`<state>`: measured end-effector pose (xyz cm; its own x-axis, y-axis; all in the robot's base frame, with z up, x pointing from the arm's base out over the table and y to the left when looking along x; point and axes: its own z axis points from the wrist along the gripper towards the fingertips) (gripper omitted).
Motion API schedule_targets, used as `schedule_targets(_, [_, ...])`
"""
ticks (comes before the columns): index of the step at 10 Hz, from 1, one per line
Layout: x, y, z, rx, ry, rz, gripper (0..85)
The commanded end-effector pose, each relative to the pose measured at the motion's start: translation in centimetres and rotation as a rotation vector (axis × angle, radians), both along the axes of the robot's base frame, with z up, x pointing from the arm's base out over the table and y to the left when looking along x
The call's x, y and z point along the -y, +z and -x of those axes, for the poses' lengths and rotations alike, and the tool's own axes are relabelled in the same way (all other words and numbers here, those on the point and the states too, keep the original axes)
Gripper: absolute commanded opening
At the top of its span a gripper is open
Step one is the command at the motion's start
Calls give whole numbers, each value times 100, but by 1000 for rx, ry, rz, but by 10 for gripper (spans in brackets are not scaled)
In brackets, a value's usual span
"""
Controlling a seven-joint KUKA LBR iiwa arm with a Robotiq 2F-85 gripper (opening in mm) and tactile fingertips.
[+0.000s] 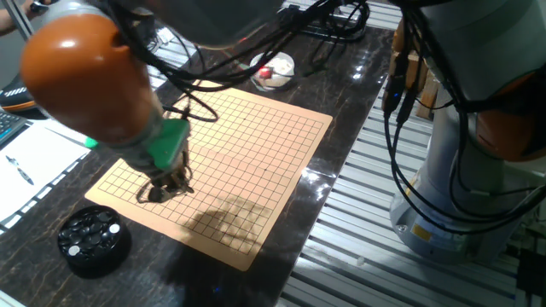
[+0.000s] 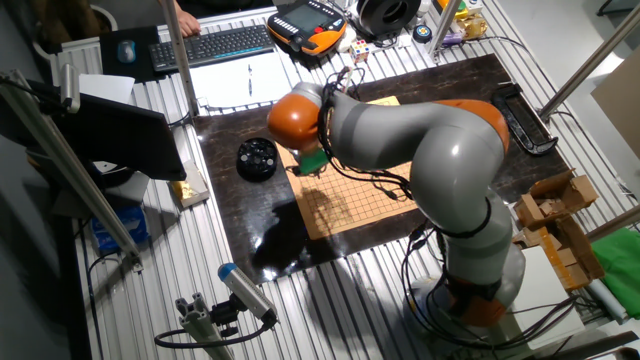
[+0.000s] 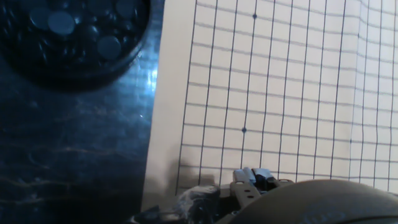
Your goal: Play the first move as black on the 3-4 point in the upper right corner of the Go board
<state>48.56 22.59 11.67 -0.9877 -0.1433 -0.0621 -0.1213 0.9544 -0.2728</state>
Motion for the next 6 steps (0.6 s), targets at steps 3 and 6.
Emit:
schedule_targets(3, [27, -99, 145, 6, -9, -11, 7])
schedule_targets(6, [41, -136, 186, -1, -12, -5, 7])
